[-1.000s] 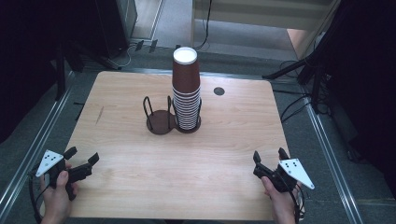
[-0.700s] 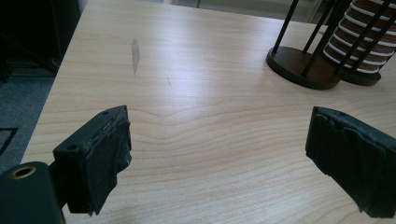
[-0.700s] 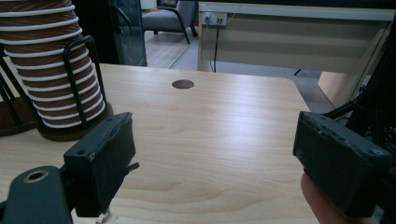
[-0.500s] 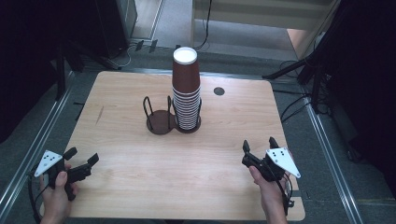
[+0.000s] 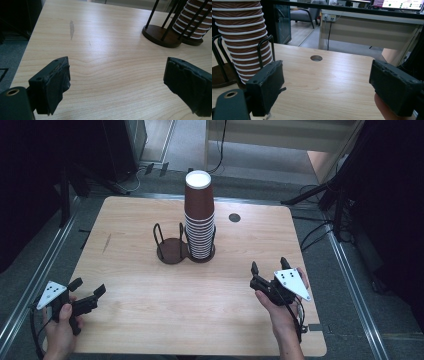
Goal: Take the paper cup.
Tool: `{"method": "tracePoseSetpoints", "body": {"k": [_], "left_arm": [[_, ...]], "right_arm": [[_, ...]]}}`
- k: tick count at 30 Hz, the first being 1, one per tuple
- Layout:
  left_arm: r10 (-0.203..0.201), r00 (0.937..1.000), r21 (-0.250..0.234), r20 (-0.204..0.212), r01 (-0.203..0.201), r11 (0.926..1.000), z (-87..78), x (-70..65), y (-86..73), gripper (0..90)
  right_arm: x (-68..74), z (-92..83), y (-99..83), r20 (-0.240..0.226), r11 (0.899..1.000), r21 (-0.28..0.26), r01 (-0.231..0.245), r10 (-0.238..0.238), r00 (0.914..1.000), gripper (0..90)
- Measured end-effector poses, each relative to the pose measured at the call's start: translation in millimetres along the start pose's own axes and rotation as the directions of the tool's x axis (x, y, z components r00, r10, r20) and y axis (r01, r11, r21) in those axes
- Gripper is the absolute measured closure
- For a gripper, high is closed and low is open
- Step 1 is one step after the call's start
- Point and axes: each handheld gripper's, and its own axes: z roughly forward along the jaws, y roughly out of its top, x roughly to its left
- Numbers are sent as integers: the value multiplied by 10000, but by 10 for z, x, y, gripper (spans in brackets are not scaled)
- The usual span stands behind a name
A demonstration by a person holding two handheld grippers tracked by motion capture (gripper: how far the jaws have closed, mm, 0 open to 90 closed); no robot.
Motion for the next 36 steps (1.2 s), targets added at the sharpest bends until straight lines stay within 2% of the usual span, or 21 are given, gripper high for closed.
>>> {"method": "tracePoseSetpoints", "body": {"k": [13,36], "left_arm": [[48,10000,54,41,-48,10000,2,-2,2,76],[68,9999,45,123,-69,10000,2,0,2,76]], "right_arm": [[183,98,136,-274,9997,-135,193,-197,9994,124],[494,265,367,-805,9988,-437,214,-249,9964,124]]}}
